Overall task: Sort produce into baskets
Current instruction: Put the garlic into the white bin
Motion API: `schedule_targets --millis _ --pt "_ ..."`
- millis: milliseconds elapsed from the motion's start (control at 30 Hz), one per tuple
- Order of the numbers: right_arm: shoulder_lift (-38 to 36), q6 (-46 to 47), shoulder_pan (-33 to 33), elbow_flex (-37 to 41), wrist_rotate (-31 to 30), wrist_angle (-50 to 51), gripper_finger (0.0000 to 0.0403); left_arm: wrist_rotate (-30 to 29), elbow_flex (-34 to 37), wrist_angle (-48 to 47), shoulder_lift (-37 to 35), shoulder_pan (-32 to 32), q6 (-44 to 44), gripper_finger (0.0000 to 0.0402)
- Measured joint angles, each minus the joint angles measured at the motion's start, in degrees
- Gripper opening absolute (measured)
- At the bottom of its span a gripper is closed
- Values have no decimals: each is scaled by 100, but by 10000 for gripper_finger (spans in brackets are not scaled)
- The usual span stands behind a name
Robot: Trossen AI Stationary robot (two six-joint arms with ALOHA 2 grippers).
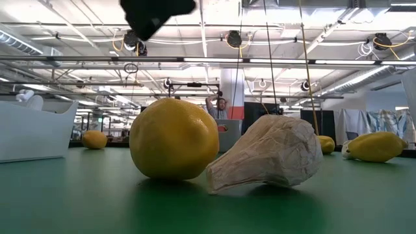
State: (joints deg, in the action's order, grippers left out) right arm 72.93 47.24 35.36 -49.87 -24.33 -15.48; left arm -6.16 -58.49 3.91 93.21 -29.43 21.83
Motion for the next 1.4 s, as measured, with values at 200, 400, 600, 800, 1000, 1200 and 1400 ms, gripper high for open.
schedule_targets --millis 200,400,600,800,1000,1200,1400 --pt "428 -130 552 -92 -859 -891 52 -150 -733 134 548 2 -25 267" --pt "749 -578 596 -517 -592 -647 52 -628 -1819 -744 887 -69 -31 267" --pt "760 -717 639 -1214 320 1235 52 -1157 -2364 -1532 1167 -69 16 267" --pt "756 -458 900 -1829 370 3573 52 -1196 -2423 -1551 1784 -31 17 267" --pt "757 -306 1080 -1897 350 4526 52 -1271 -2421 -1330 2369 -57 33 267" --pt "758 -295 1092 -1897 349 4779 52 -1241 -2421 -1177 2599 -66 35 267" --pt "758 -330 1089 -1897 349 4837 52 -1015 -2421 -1203 2618 -150 20 267"
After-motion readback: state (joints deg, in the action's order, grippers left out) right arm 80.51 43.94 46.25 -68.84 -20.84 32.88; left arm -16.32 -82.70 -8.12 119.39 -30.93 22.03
